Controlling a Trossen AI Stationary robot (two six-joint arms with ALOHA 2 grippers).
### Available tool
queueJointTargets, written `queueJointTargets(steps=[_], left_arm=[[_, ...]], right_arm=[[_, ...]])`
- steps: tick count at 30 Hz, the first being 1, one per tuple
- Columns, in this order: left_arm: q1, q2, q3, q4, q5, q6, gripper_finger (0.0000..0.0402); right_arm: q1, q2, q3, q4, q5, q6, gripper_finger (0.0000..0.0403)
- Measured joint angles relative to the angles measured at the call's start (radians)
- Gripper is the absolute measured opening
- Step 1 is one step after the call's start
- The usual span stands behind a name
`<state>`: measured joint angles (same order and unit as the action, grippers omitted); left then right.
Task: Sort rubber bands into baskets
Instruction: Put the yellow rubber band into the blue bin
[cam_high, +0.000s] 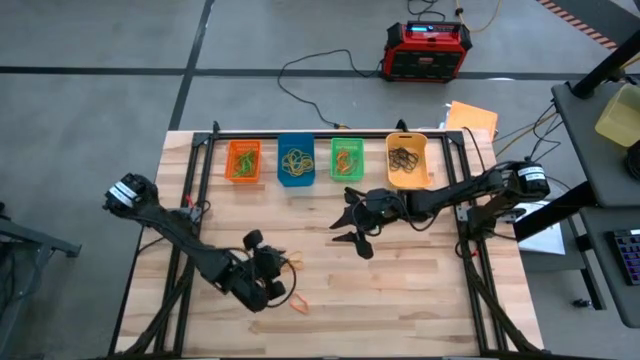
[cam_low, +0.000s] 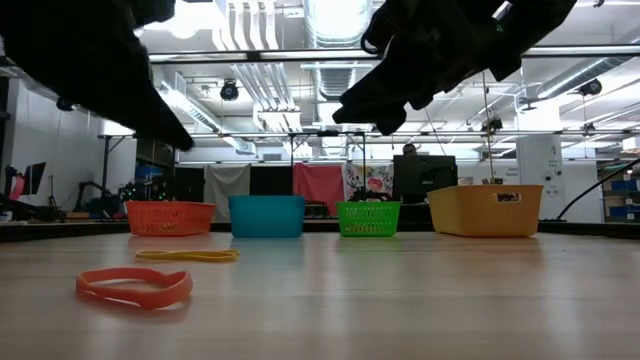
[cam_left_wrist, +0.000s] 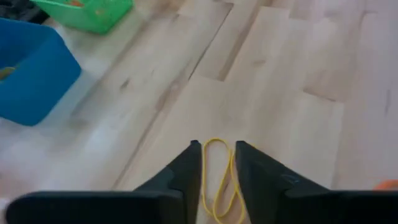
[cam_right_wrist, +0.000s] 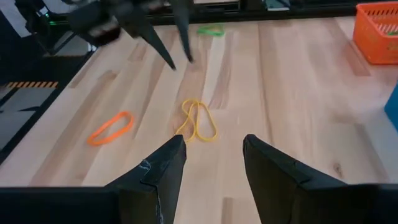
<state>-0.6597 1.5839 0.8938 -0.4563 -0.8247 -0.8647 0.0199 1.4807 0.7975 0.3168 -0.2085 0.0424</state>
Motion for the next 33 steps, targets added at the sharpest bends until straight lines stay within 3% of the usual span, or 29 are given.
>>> queueJointTargets(steps=[5,9,13,20,25,33], left_arm=[[0.051,0.002,-0.101,0.144,0.087,0.069,0.0136],[0.085,0.002,-0.188,0.349,0.165,0.183,0.0158],[0.112,0.002,-0.267,0.488,0.213,0.248,0.0158],[0.119,0.002,-0.341,0.538,0.216,0.258,0.0153],[0.119,0.002,-0.36,0.615,0.267,0.299,0.0153],[0.12,0.031,-0.36,0.63,0.257,0.306,0.0153]], right_arm=[[0.023,0.0,0.0,-0.026,-0.001,0.017,0.0155],[0.035,0.0,0.0,-0.052,-0.001,0.045,0.0155],[0.043,0.0,-0.001,-0.061,-0.001,0.07,0.0155],[0.055,0.0,-0.002,-0.059,-0.001,0.078,0.0155],[0.055,0.0,-0.002,-0.059,0.0,0.089,0.0155],[0.066,0.0,-0.002,-0.058,0.0,0.096,0.0155]])
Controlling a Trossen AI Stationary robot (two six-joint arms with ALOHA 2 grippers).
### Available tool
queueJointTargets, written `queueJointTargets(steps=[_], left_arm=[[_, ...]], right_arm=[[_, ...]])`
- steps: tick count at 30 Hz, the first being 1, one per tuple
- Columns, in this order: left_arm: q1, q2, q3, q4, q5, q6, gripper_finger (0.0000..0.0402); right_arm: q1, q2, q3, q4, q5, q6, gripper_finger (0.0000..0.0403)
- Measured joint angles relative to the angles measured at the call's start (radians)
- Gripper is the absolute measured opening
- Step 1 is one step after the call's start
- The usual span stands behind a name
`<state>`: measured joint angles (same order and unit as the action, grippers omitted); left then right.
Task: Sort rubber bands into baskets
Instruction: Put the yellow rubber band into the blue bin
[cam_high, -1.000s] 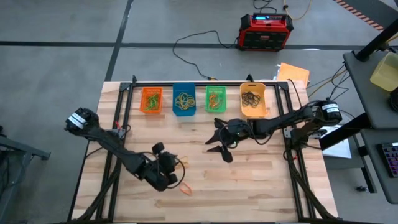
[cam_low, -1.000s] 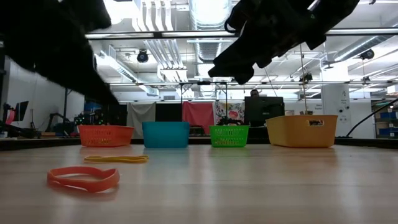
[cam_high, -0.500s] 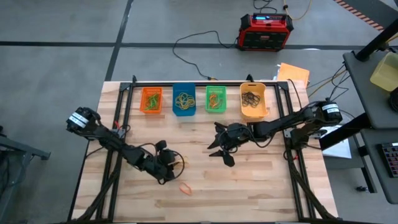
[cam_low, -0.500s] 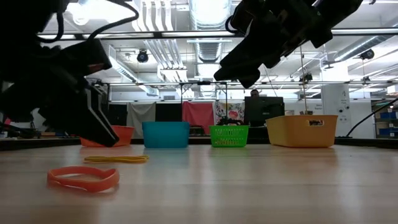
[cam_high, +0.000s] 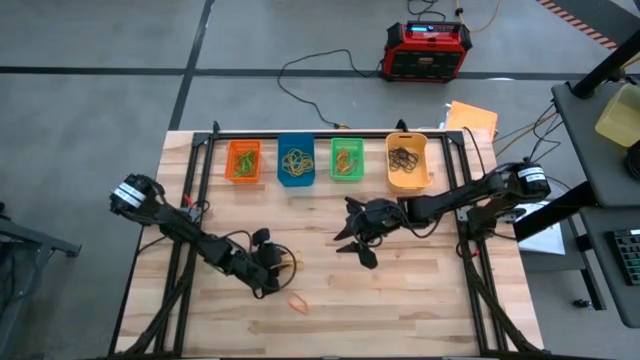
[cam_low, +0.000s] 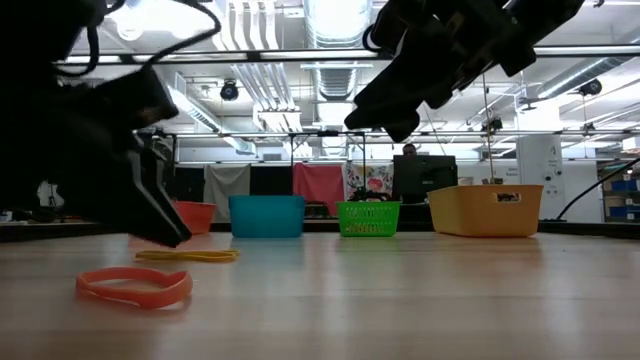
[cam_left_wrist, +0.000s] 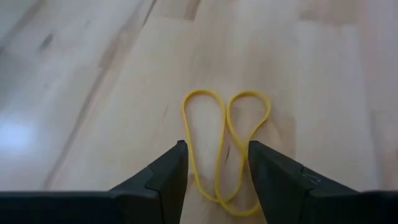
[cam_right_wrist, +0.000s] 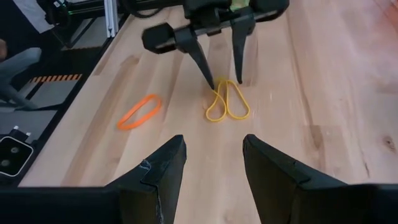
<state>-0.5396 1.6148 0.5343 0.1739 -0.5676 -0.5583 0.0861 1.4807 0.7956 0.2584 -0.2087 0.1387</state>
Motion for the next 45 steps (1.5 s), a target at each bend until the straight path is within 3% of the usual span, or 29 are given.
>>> queueJointTargets(steps=[9,16,20,25,31,39,45], left_arm=[[-0.001,0.142,0.07,0.021,-0.034,-0.027,0.0172],[0.001,0.165,0.081,0.005,-0.03,-0.03,0.0191],[0.001,0.163,0.078,0.007,-0.011,-0.03,0.0142],[-0.001,0.163,0.076,0.008,0.0,-0.019,0.0017],[-0.005,0.105,0.068,0.013,-0.019,0.066,0.0002],[-0.006,-0.087,0.068,0.065,-0.119,0.199,0.0],[-0.001,-0.21,0.069,0.098,-0.157,0.229,0.0]], right_arm=[[0.014,0.0,0.0,-0.001,0.0,0.001,0.0155],[0.015,0.0,0.0,-0.001,0.0,0.011,0.0155],[0.015,0.0,0.0,0.0,0.0,0.011,0.0155],[0.015,0.0,0.0,0.0,0.0,0.009,0.0155],[0.015,0.0,-0.002,0.001,0.0,0.0,0.0155],[0.027,0.03,-0.002,0.067,0.01,-0.052,0.0155],[0.047,0.07,-0.003,0.215,0.141,-0.169,0.0155]])
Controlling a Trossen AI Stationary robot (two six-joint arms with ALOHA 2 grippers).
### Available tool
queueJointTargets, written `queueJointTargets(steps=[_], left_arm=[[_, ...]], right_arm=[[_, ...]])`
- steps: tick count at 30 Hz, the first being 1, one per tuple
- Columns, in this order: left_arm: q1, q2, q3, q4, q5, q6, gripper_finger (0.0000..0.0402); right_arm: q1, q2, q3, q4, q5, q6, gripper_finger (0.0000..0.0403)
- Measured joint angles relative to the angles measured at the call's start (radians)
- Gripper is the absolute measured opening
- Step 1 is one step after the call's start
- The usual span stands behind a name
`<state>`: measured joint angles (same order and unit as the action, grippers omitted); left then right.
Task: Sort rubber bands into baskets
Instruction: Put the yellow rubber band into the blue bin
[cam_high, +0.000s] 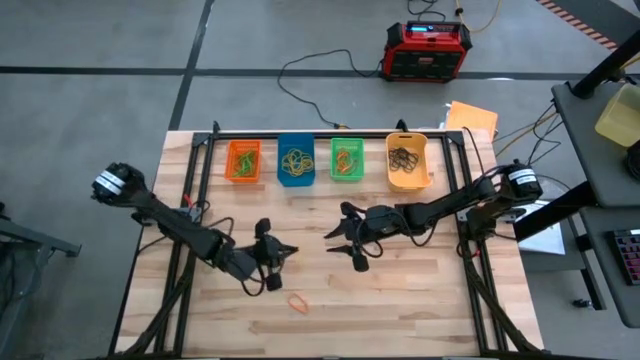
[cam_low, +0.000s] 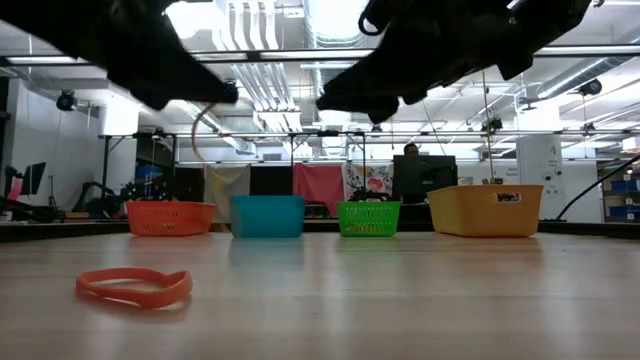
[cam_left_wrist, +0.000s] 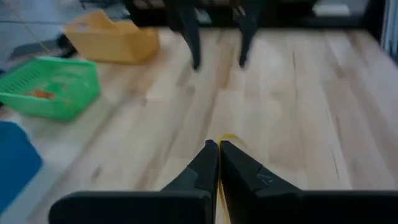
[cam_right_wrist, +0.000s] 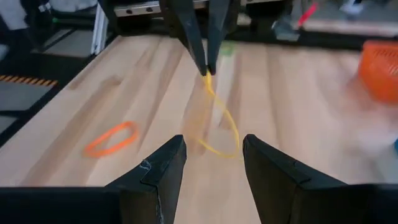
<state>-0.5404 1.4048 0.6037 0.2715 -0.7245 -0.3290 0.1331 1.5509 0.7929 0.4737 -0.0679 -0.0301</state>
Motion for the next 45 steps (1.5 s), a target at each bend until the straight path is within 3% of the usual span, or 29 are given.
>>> queueJointTargets(steps=[5,10,17,25,34,45], left_arm=[[0.006,-0.073,0.0,0.01,-0.026,0.007,0.0],[0.014,-0.109,0.0,0.055,-0.058,0.008,0.0],[0.035,-0.111,0.019,0.087,-0.078,0.034,0.0],[0.048,-0.097,0.058,0.099,-0.078,0.063,0.0],[0.083,-0.037,0.124,0.103,-0.078,0.123,0.0],[0.131,-0.027,0.22,0.094,-0.073,0.314,0.0]], right_arm=[[0.0,0.015,0.007,0.063,0.017,-0.007,0.0157],[0.0,0.015,0.031,0.064,0.019,-0.006,0.0186],[0.0,0.015,0.071,0.063,0.155,-0.004,0.0245],[0.0,0.015,0.111,0.063,0.157,0.031,0.0266],[0.0,0.015,0.132,0.062,0.143,0.038,0.0241],[-0.013,0.013,0.132,0.063,0.168,0.045,0.0133]])
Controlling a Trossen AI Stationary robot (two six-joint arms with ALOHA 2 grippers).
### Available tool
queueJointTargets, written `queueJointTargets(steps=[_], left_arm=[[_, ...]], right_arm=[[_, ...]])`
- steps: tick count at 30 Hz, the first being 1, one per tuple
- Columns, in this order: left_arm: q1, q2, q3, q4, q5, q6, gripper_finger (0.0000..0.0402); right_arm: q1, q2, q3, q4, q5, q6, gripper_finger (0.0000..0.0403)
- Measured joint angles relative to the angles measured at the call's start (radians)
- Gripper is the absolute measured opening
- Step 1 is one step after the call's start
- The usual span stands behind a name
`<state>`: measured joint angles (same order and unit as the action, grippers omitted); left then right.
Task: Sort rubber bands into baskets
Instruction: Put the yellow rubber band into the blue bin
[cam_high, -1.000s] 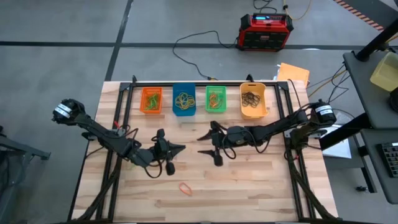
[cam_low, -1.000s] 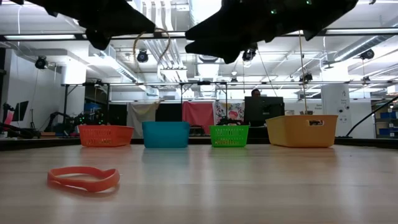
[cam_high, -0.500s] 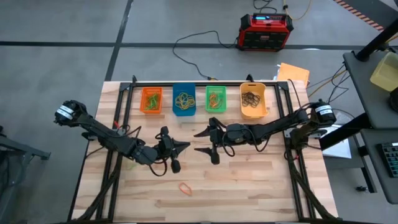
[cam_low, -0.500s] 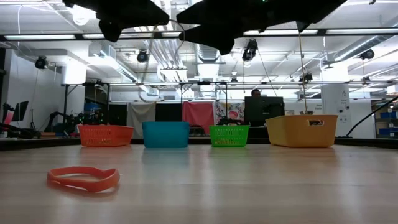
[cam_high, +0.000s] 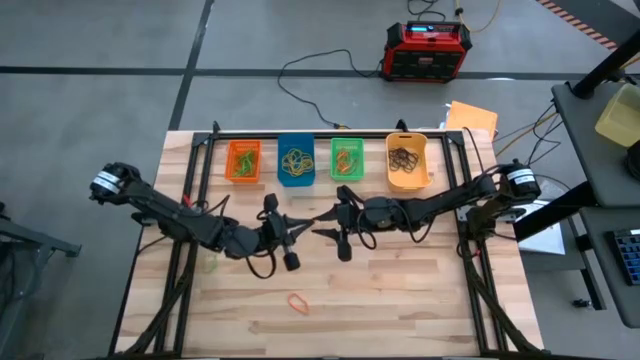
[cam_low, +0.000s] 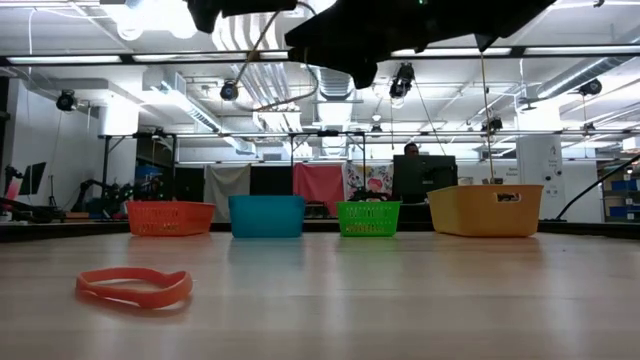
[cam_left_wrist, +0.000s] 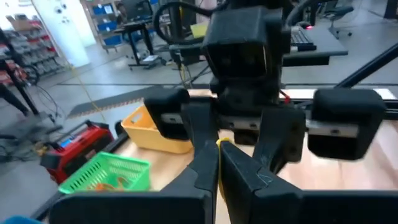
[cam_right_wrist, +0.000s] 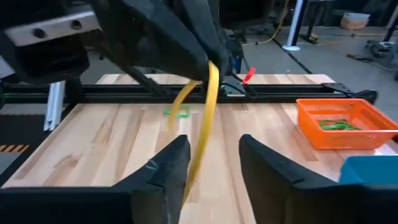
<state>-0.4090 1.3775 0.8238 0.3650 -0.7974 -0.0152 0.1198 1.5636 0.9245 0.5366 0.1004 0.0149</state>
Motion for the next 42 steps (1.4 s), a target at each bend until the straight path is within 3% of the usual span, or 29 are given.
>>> queueJointTargets(steps=[6,10,17,23,32,35,38,42], left_arm=[[0.073,-0.003,0.027,-0.085,0.01,0.018,0.0],[0.137,-0.003,0.029,-0.115,0.015,0.018,0.0],[0.248,-0.013,0.029,-0.174,0.03,0.042,0.0],[0.393,-0.017,0.028,-0.196,0.042,0.115,0.0],[0.729,-0.009,0.022,-0.243,0.172,0.153,0.0],[0.826,0.013,0.02,-0.249,0.322,0.141,0.0],[0.887,0.052,0.019,-0.248,0.485,0.105,0.0],[0.903,0.104,0.02,-0.262,0.5,0.101,0.0]], right_arm=[[-0.018,-0.017,0.0,-0.004,0.006,0.011,0.0126],[-0.028,-0.039,0.0,-0.021,0.072,0.008,0.0161],[-0.036,-0.105,0.0,-0.116,0.339,-0.063,0.0229],[-0.072,-0.157,0.0,-0.229,0.357,-0.02,0.0261],[-0.08,-0.163,0.0,-0.333,0.354,0.039,0.0262],[-0.08,-0.161,0.0,-0.35,0.354,0.047,0.0258],[-0.079,-0.161,0.0,-0.361,0.354,0.054,0.0259],[-0.079,-0.161,0.0,-0.373,0.354,0.065,0.0263]])
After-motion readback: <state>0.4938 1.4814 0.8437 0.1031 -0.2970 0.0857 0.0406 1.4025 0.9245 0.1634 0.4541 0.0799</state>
